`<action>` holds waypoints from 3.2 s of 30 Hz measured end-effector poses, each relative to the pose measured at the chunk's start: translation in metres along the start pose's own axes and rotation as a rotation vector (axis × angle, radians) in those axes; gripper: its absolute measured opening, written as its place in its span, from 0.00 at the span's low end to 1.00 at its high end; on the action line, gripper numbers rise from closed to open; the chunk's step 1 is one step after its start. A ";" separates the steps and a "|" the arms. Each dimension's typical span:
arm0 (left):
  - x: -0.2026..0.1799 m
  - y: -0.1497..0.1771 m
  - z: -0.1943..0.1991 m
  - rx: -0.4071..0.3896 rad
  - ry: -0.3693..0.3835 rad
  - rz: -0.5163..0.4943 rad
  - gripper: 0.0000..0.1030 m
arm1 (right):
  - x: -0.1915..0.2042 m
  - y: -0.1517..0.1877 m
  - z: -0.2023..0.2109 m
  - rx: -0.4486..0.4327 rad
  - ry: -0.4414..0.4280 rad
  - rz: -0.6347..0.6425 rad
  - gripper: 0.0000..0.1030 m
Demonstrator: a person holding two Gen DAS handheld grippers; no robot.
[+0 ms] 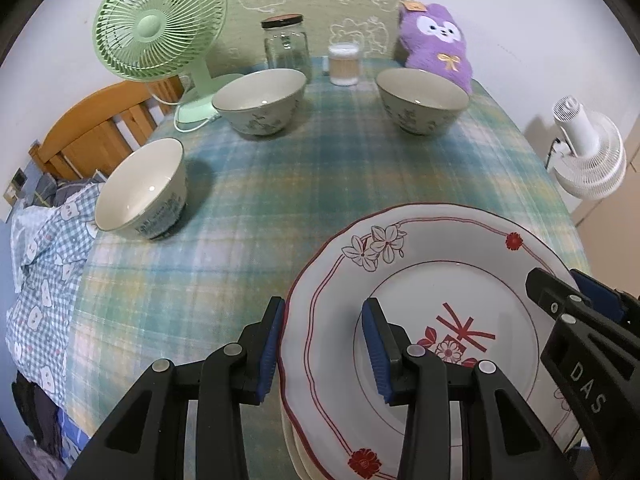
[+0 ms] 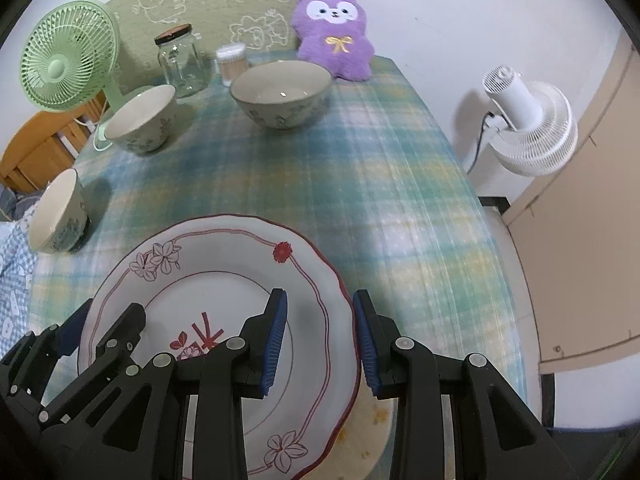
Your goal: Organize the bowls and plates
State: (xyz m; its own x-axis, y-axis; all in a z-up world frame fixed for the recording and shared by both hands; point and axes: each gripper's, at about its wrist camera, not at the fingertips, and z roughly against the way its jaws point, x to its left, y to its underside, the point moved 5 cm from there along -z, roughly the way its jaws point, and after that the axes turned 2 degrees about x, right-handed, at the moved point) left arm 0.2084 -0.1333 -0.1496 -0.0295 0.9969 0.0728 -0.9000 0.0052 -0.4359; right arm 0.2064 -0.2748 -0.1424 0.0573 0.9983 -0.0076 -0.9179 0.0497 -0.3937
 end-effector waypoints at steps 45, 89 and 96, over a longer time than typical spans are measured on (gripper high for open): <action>-0.030 0.038 -0.011 0.092 -0.008 -0.095 0.51 | -0.023 0.043 -0.022 0.106 -0.042 0.000 0.52; 0.118 -0.054 0.017 -0.042 0.041 -0.012 0.74 | 0.115 -0.043 0.041 -0.083 -0.142 -0.005 0.62; 0.152 -0.068 0.005 -0.061 0.041 -0.026 0.69 | 0.155 -0.057 0.034 -0.092 -0.138 -0.020 0.62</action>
State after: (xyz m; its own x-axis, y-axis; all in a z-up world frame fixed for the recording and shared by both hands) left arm 0.2628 0.0178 -0.1041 0.0125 0.9988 0.0483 -0.8722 0.0345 -0.4880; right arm 0.2543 -0.1218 -0.0899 0.0149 0.9921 0.1247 -0.8770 0.0729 -0.4750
